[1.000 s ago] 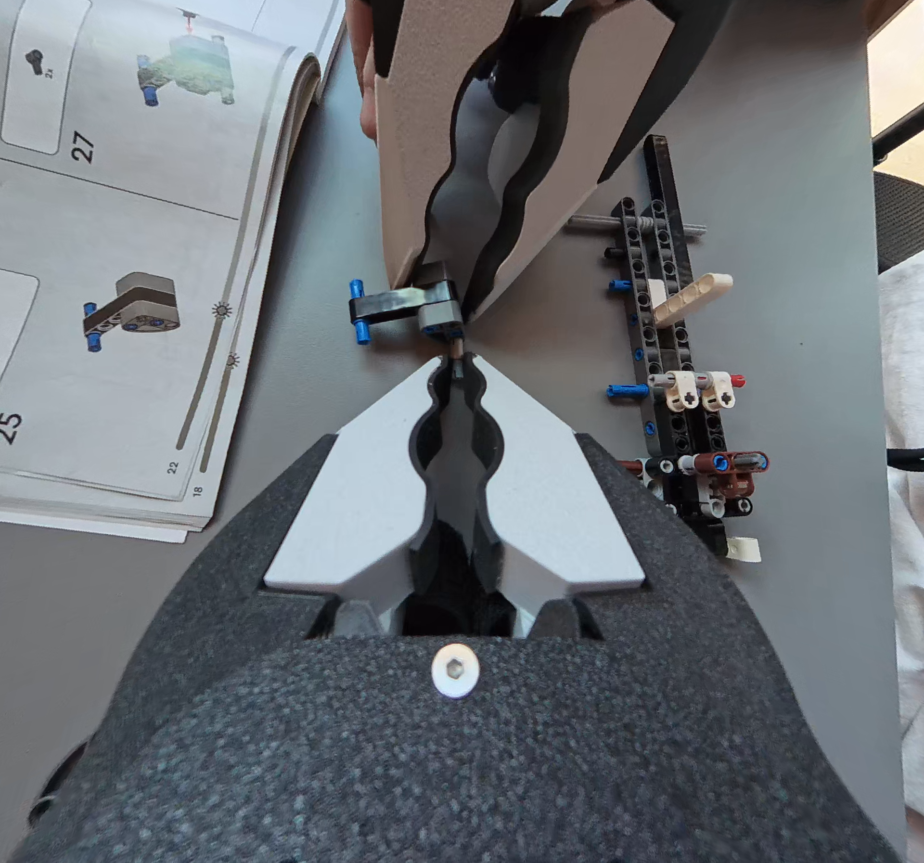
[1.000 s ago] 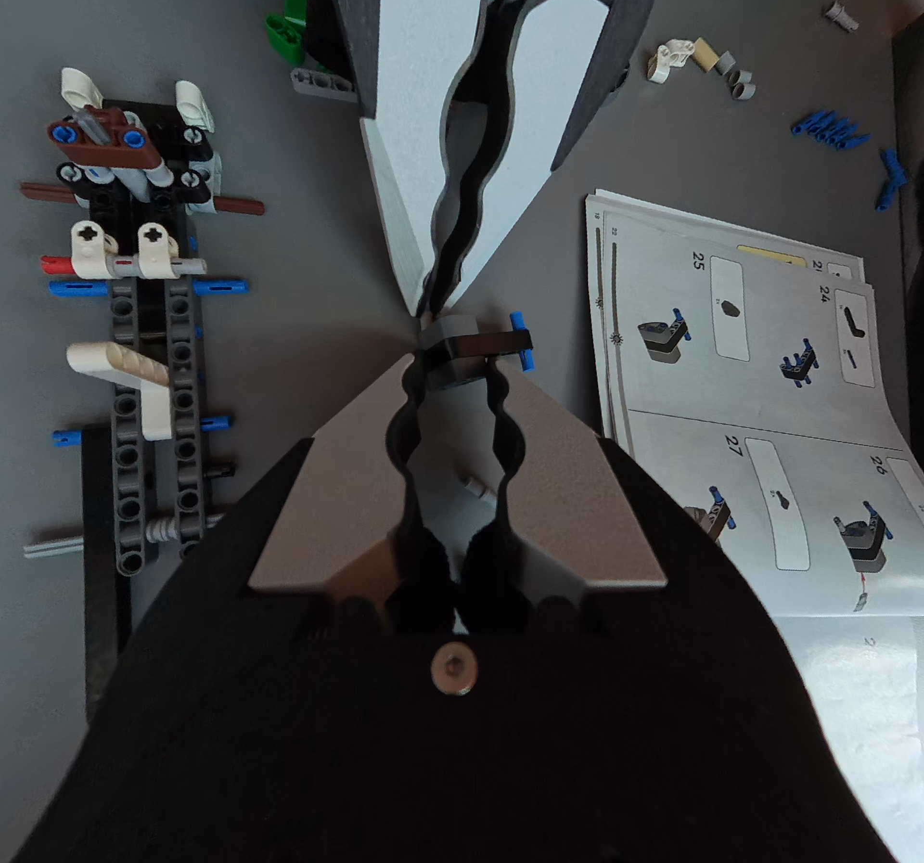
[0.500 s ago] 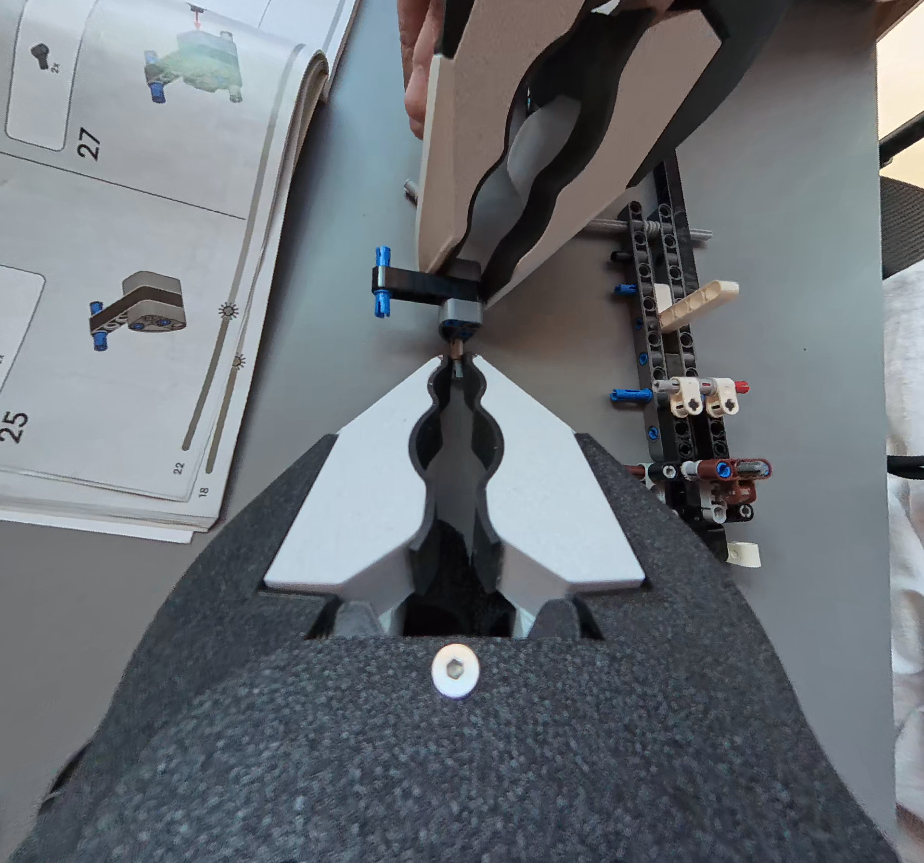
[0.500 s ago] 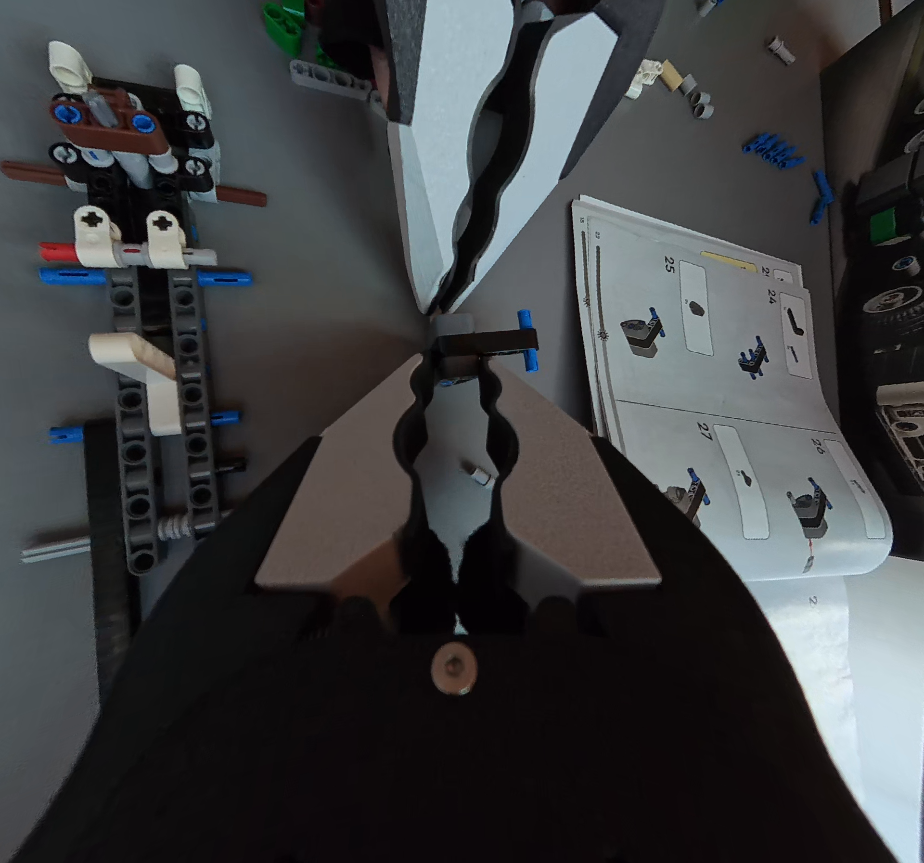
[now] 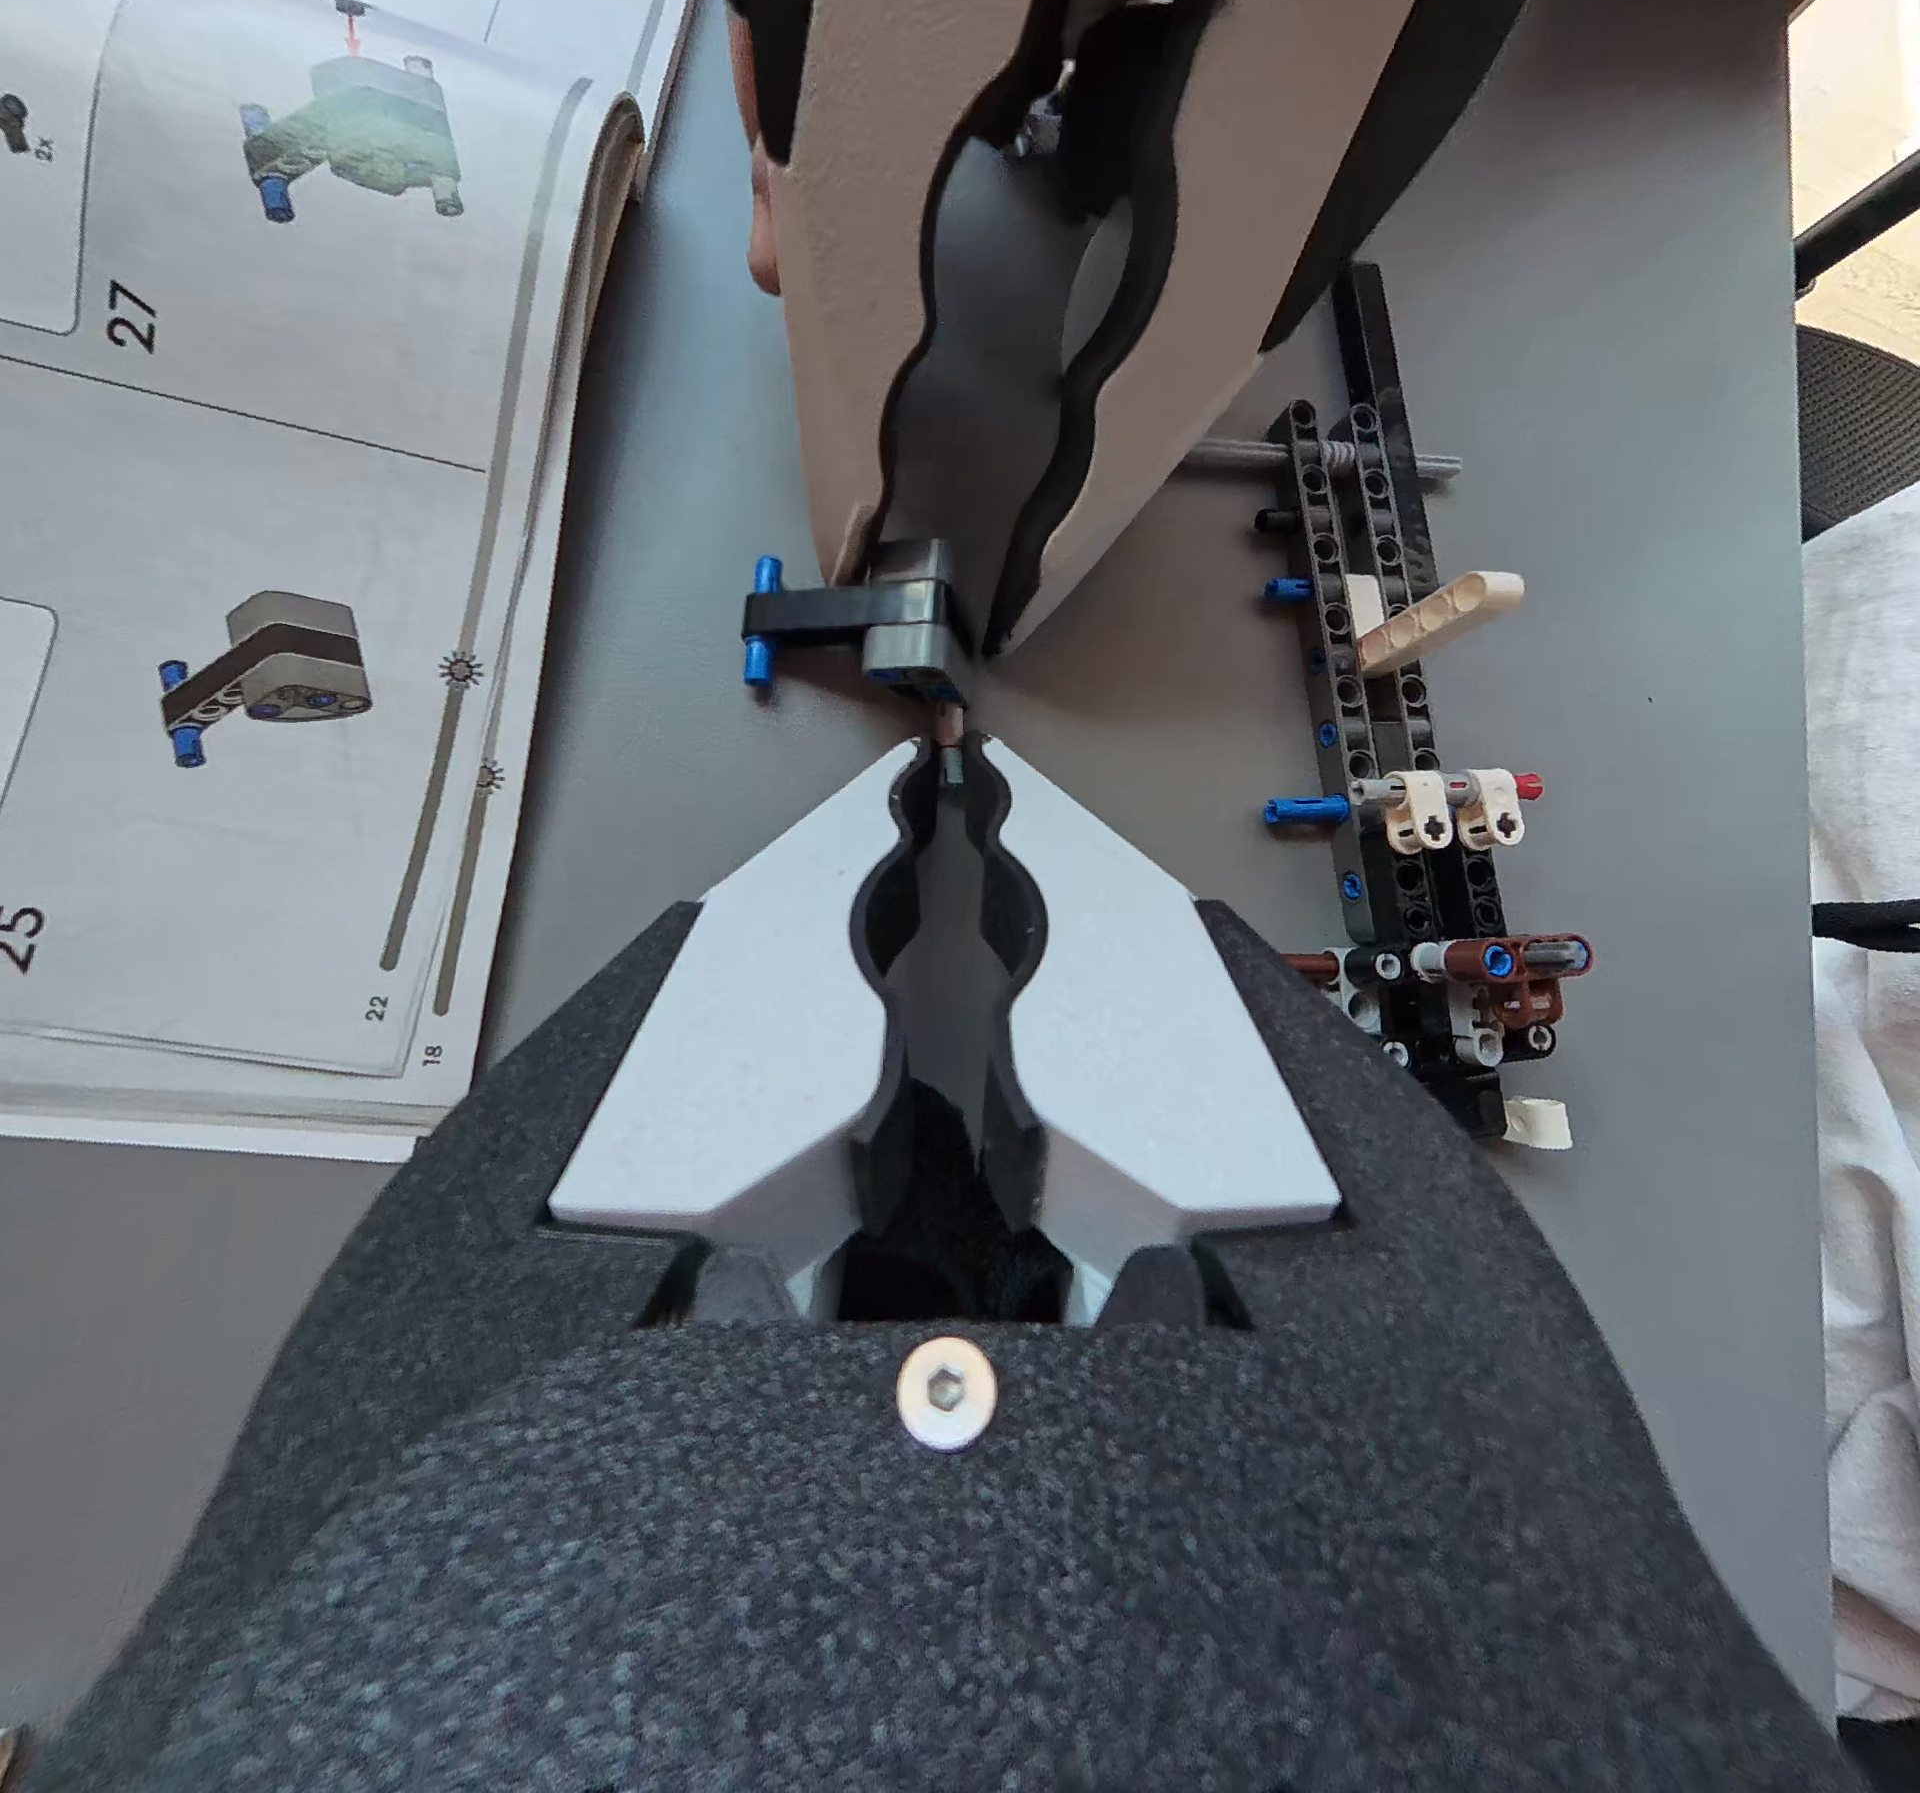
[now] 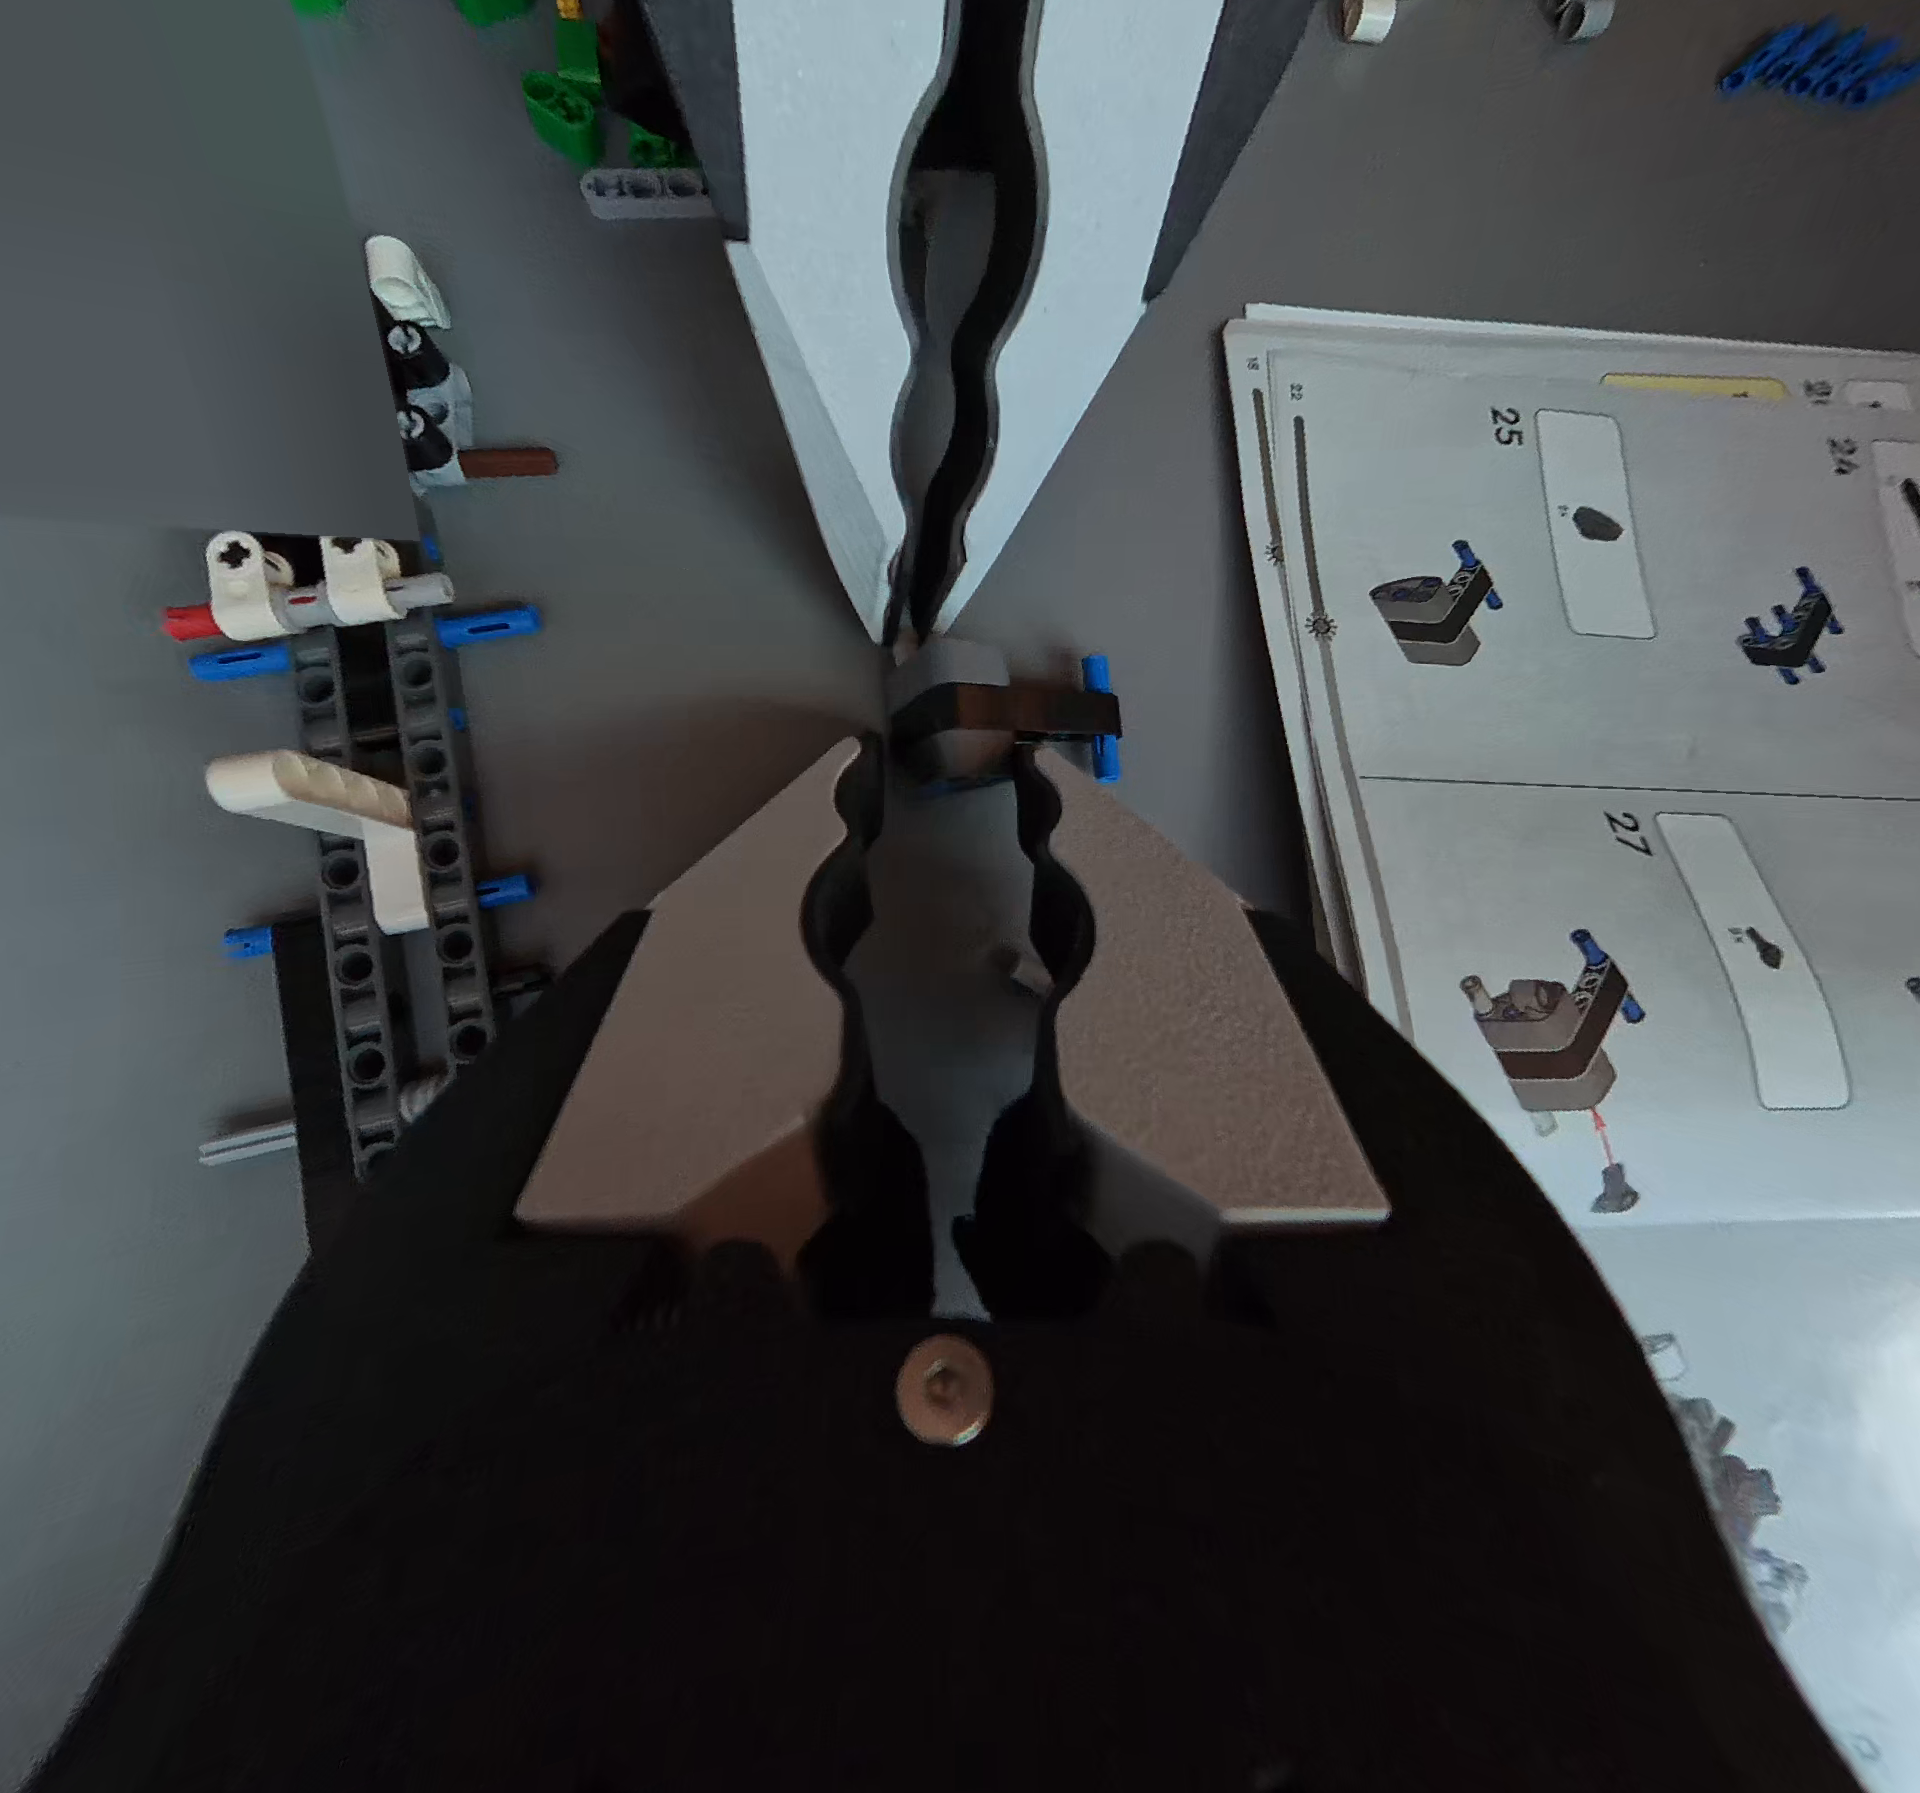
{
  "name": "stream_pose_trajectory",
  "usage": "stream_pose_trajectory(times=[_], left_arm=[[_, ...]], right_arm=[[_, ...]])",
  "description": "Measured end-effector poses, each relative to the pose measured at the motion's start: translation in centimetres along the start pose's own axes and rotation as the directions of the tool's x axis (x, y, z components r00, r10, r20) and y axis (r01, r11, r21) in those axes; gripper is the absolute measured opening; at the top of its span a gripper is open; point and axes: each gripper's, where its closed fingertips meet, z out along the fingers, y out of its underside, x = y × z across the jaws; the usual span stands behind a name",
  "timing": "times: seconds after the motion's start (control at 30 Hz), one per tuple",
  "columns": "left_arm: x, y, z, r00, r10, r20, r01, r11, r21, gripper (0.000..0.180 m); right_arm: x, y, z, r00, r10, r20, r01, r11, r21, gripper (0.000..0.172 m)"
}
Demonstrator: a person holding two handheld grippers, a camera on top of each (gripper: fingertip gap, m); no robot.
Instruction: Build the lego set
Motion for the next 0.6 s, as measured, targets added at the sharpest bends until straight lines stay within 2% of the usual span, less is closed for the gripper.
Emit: stream_pose_trajectory(times=[0.03,0.13,0.2,0.3,0.37,0.43,0.5,0.6], left_arm=[[0.0,0.0,0.0,1.000,-0.002,-0.003,0.002,1.000,0.001,0.003],[0.0,0.0,0.0,1.000,-0.006,-0.008,0.006,1.000,0.005,0.004],[0.0,0.0,0.0,1.000,-0.009,-0.011,0.009,1.000,0.009,0.004],[0.0,-0.1,0.1,1.000,-0.011,-0.017,0.012,1.000,0.016,0.004],[0.0,-0.2,0.2,1.000,-0.011,-0.017,0.011,1.000,0.017,0.004],[0.0,-0.2,0.2,1.000,-0.006,-0.016,0.007,1.000,0.015,0.003],[0.0,-0.2,0.2,1.000,-0.009,-0.019,0.010,1.000,0.018,0.003],[0.0,-0.2,0.2,0.999,-0.019,-0.029,0.020,0.999,0.026,0.003]], right_arm=[[0.0,0.1,0.0,0.999,0.035,0.023,-0.035,0.999,-0.006,0.025],[0.1,0.4,-0.4,0.979,0.178,0.103,-0.176,0.984,-0.021,0.026],[-0.3,0.0,-0.6,0.930,0.304,0.207,-0.306,0.952,-0.021,0.031],[-0.6,-0.3,-0.6,0.871,0.390,0.298,-0.400,0.916,-0.030,0.031],[-0.6,-0.5,-0.4,0.869,0.389,0.307,-0.402,0.915,-0.023,0.028],[-0.2,-0.4,-0.1,0.902,0.345,0.259,-0.354,0.935,-0.015,0.018],[-0.3,-0.3,-0.2,0.913,0.318,0.257,-0.325,0.946,-0.017,0.017],[-0.3,-0.4,-0.3,0.966,0.180,0.185,-0.188,0.982,0.028,0.016]])
